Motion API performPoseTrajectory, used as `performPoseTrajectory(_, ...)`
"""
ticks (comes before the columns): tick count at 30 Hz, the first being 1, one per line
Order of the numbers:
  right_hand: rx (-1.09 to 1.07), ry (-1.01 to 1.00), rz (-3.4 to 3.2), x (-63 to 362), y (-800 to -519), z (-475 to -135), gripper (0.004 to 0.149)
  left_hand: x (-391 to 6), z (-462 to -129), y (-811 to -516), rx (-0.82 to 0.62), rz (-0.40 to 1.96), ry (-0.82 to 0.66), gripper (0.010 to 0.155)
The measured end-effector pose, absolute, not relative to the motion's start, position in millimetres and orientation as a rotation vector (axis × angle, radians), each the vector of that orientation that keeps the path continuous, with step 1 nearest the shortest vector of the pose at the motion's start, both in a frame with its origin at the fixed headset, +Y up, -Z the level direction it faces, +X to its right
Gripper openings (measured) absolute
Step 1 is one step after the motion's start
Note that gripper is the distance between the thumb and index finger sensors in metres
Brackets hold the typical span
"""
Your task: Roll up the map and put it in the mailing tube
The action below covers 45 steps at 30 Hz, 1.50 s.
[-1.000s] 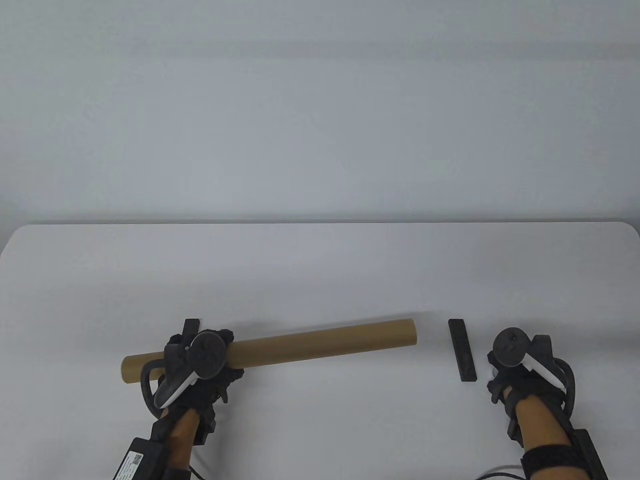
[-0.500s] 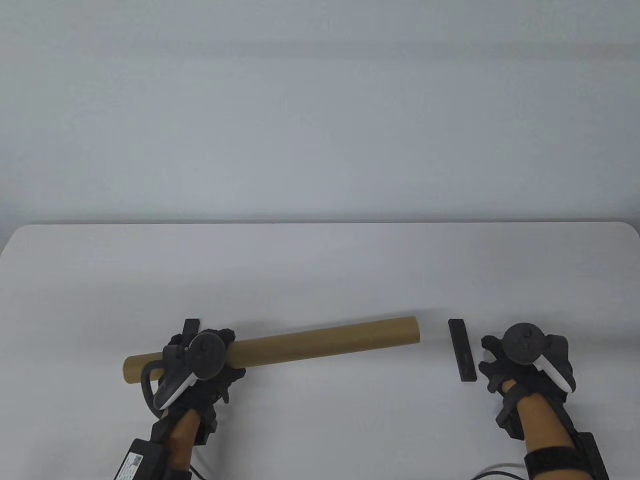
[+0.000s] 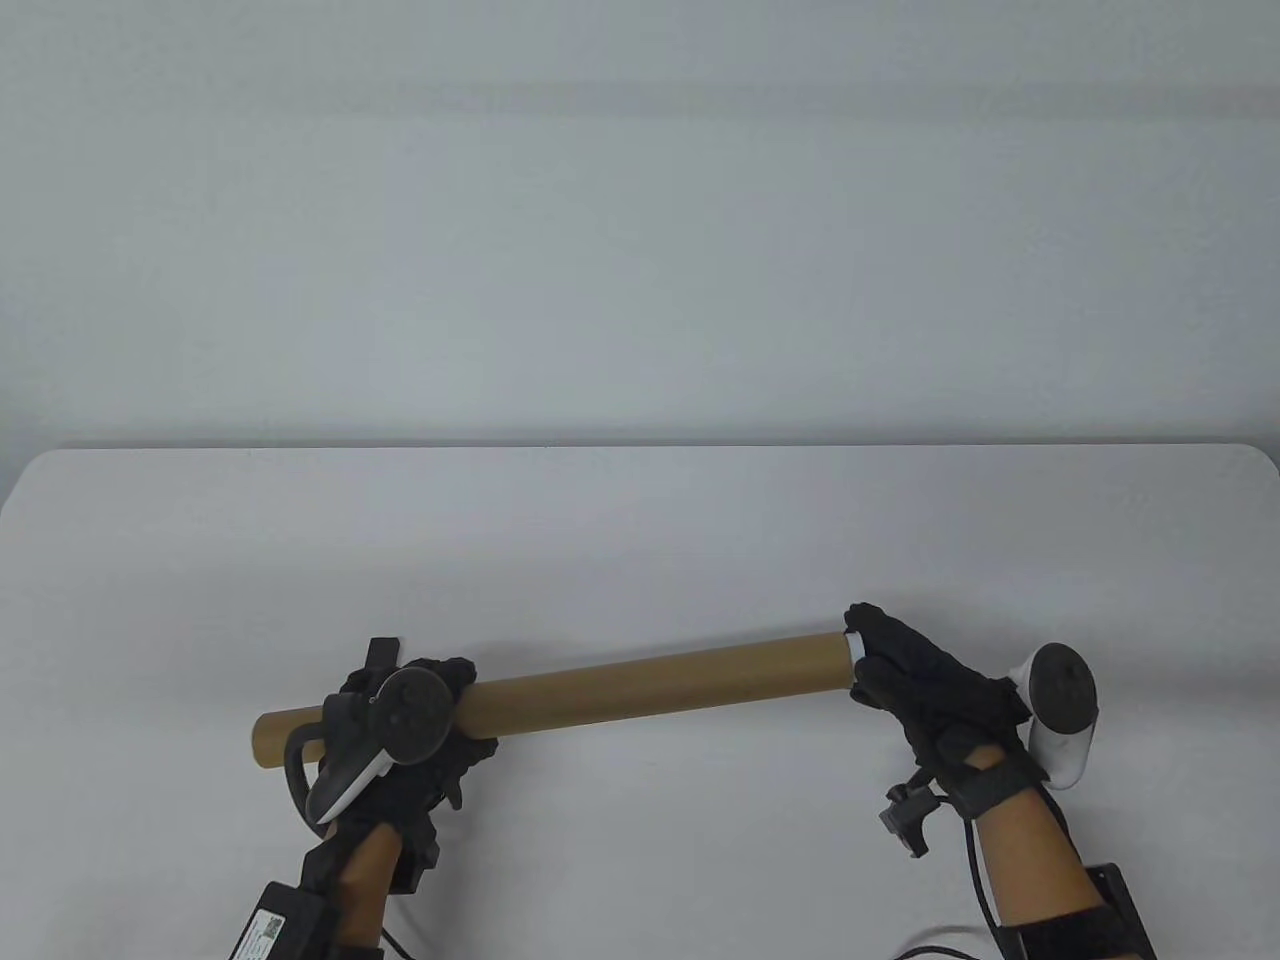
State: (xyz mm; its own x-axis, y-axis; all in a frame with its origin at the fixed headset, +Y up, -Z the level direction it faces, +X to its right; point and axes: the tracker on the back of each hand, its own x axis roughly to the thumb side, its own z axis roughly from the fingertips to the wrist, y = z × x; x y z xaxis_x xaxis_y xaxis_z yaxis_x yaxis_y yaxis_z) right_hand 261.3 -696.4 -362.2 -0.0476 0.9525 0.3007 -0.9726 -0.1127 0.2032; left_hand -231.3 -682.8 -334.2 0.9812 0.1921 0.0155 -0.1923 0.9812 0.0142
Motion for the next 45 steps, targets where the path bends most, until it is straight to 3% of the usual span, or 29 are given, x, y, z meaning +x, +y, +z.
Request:
performPoseTrajectory(12, 0.298, -0.183, 1.635, 251.7, -696.6, -352.1, 0.059, -213.9, -332.2, -678.2, 0.015, 0.206, -0.006, 0.072)
performPoseTrajectory(18, 0.400, -0.139, 1.709, 241.1, -699.4, -350.7, 0.084, -203.5, -333.5, -681.1, 0.024, 0.198, 0.006, 0.073)
performPoseTrajectory(29, 0.443, -0.126, 1.889, 239.4, -687.2, -354.8, 0.103, -208.8, -338.6, -683.1, 0.000, 0.249, 0.006, 0.074)
performPoseTrajectory(40, 0.648, -0.397, 2.001, 238.7, -648.1, -324.9, 0.094, -279.5, -358.9, -677.8, -0.060, 0.440, 0.284, 0.081)
performPoseTrajectory(45, 0.778, -0.418, 1.985, 230.2, -653.3, -313.7, 0.093, -323.0, -371.4, -694.2, -0.151, 0.468, 0.486, 0.083)
